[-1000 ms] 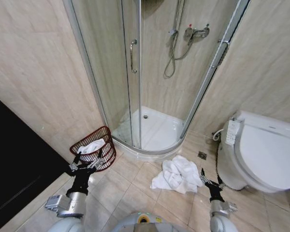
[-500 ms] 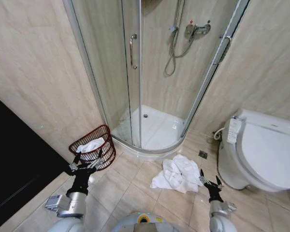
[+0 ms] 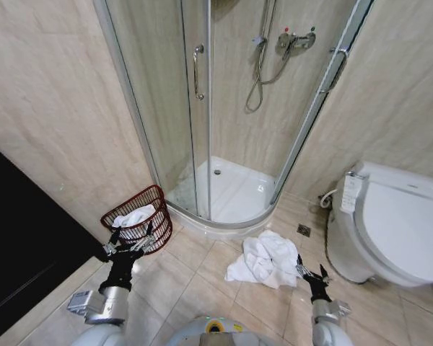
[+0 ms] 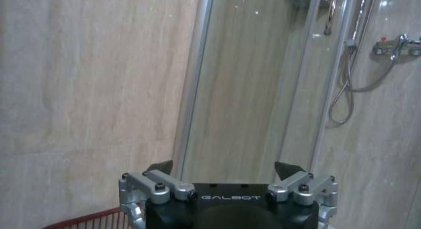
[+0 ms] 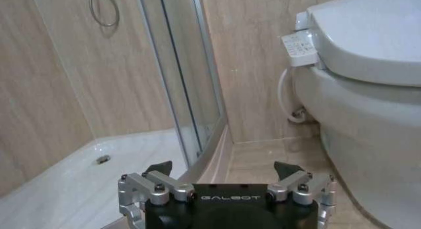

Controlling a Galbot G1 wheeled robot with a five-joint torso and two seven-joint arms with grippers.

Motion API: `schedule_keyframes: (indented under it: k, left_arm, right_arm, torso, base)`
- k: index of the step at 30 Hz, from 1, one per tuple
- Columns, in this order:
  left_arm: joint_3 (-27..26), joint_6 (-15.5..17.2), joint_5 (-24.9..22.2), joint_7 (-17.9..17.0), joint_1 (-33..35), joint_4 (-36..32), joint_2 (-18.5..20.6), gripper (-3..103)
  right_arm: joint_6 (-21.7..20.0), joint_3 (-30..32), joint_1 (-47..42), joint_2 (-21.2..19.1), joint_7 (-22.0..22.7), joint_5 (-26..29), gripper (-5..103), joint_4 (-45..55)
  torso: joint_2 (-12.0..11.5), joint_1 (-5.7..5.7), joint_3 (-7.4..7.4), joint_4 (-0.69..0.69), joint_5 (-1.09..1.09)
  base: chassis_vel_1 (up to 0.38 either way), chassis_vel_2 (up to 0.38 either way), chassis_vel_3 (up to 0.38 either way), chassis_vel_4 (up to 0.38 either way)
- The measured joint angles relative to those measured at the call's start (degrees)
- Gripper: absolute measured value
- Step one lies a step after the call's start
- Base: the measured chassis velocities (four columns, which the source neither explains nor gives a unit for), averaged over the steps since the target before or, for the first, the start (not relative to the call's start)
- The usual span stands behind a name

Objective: Discard the used towel into the hamper.

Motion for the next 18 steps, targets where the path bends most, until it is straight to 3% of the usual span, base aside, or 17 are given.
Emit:
schedule_keyframes:
  k: [6, 10, 13, 16, 18]
  left_arm:
    - [0.0, 0.0, 0.0, 0.0, 0.0, 0.0, 0.0, 100]
    - [0.0, 0.0, 0.0, 0.0, 0.0, 0.0, 0.0, 100]
    - [0.0, 0.0, 0.0, 0.0, 0.0, 0.0, 0.0, 100]
    - [0.0, 0.0, 0.0, 0.0, 0.0, 0.0, 0.0, 100]
    - [0.0, 0.0, 0.0, 0.0, 0.0, 0.0, 0.0, 100]
  right_arm:
    - [0.8, -0.1, 1.0, -0.1, 1.5, -0.9, 100, -1.5]
    - [-1.9, -0.4, 2.2, -0.7, 1.3, -1.2, 100, -4.0]
    - [-4.3, -0.4, 3.8, -1.5, 0.0, -1.3, 100, -7.4]
    - [-8.7, -0.2, 8.2, -4.2, -3.5, -1.3, 100, -16.7]
    - [-9.2, -0.2, 10.0, -5.3, -5.5, -1.7, 100, -20.5]
  torso:
    - [0.2, 0.12, 0.1, 0.0, 0.01]
    - [0.2, 0.21, 0.18, 0.02, 0.01]
    - [0.3, 0.22, 0.19, 0.01, 0.02]
    - [0.4, 0.2, 0.21, -0.03, -0.01]
    - [0.4, 0.19, 0.21, 0.0, 0.01]
  base:
    - [-0.154, 0.143, 0.184, -0.133]
    - [-0.17, 0.155, 0.181, -0.13]
    - [-0.091, 0.083, 0.036, -0.029]
    - [0.007, 0.015, -0.075, -0.02]
    - [0.051, 0.001, -0.067, 0.0]
